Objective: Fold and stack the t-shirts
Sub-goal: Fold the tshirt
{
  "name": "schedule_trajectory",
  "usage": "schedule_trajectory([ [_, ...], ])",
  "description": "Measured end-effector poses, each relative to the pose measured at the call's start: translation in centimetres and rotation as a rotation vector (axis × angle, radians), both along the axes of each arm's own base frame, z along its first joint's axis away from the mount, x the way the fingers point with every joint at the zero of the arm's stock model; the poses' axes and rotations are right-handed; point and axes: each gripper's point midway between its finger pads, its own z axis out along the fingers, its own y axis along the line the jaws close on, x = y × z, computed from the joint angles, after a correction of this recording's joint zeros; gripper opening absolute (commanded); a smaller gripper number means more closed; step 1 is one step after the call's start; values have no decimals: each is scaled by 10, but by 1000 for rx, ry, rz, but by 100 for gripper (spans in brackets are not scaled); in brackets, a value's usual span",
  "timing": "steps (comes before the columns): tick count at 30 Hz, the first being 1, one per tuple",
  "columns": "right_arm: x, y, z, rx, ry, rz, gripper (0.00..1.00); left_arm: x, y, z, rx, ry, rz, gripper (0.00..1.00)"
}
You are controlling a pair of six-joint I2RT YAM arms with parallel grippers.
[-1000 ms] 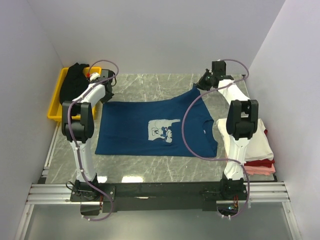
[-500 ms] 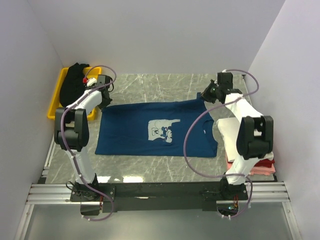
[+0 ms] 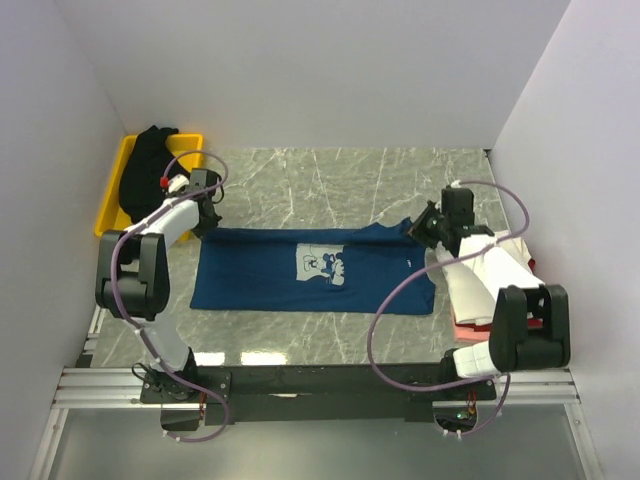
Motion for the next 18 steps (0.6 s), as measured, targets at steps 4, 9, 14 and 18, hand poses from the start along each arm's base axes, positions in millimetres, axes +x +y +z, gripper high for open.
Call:
schedule_trajectory([
  [4, -23, 0, -5, 5, -2, -1, 0, -15, -1, -9, -18, 11, 19, 1],
  [9, -41, -1, -9, 6, -10, -1, 0, -27, -2, -11, -44, -1, 44, 1],
  [14, -52, -1, -11, 10, -11, 4, 0, -33, -2, -2, -54, -33, 55, 1],
  [18, -57, 0, -13, 14, -11, 8, 0, -34, -1, 8, -58, -68, 56, 1],
])
